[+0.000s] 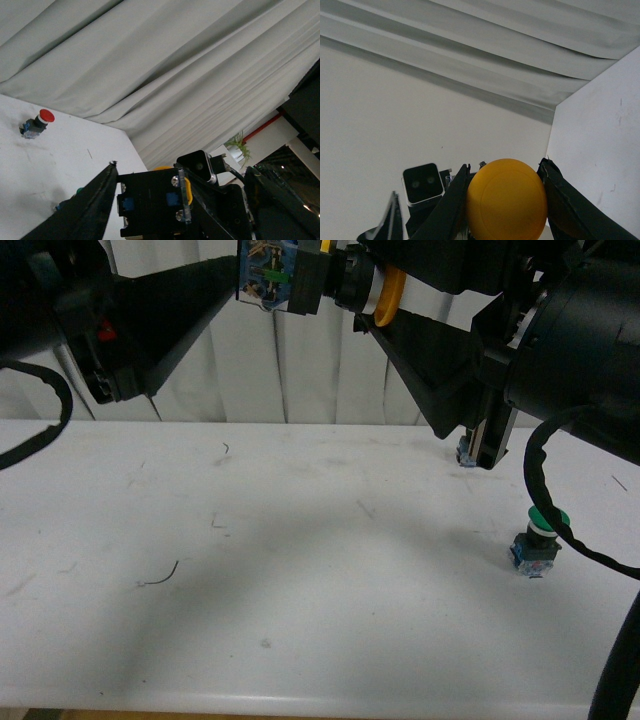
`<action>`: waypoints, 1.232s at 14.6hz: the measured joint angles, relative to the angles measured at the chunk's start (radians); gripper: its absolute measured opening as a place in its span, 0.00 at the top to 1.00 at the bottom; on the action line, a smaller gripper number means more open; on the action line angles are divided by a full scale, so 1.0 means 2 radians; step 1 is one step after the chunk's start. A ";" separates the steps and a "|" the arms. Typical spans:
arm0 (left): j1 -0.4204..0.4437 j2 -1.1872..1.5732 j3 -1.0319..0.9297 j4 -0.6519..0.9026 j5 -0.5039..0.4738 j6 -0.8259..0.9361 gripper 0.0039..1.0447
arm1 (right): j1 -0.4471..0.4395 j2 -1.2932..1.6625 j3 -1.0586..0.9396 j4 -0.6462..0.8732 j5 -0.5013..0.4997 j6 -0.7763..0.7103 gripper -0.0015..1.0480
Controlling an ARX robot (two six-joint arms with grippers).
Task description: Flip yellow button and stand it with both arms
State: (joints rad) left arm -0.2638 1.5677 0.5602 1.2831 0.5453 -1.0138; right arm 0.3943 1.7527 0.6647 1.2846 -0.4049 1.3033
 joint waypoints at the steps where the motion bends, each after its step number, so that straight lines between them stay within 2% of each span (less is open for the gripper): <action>1: 0.002 -0.009 -0.002 0.000 0.000 0.001 0.16 | -0.005 -0.001 0.000 0.000 -0.002 -0.002 0.65; 2: 0.006 -0.024 -0.008 0.001 -0.001 0.003 0.05 | -0.010 -0.001 0.000 -0.001 -0.002 -0.005 0.65; 6: 0.033 -0.101 -0.043 -0.007 -0.008 0.054 0.06 | -0.025 -0.003 0.000 -0.001 -0.002 -0.007 0.65; 7: 0.046 -0.140 -0.059 -0.045 -0.020 0.080 0.06 | -0.028 -0.003 0.001 -0.001 0.000 -0.007 0.65; 8: 0.076 -0.342 -0.144 -0.210 -0.100 0.211 0.06 | -0.038 -0.003 0.002 -0.001 0.001 -0.007 0.65; 10: 0.096 -0.476 -0.177 -0.338 -0.126 0.303 0.06 | -0.044 -0.003 0.004 -0.001 0.002 -0.007 0.65; 12: 0.068 -0.588 -0.185 -0.459 -0.188 0.383 0.07 | -0.044 -0.003 0.005 -0.001 0.002 -0.007 0.65; 13: 0.011 -0.638 -0.175 -0.572 -0.321 0.448 0.23 | -0.044 -0.003 0.005 -0.001 0.002 -0.007 0.65; 14: 0.006 -0.651 -0.181 -0.599 -0.357 0.469 0.31 | -0.044 -0.003 0.005 -0.001 0.002 -0.007 0.65; 18: 0.032 -0.674 -0.197 -0.629 -0.382 0.487 0.49 | -0.045 -0.003 0.005 -0.001 0.002 -0.007 0.65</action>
State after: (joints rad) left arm -0.1989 0.2199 0.1658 0.0250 -0.2188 -0.0395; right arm 0.3035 1.7470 0.6739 1.2827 -0.4004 1.2896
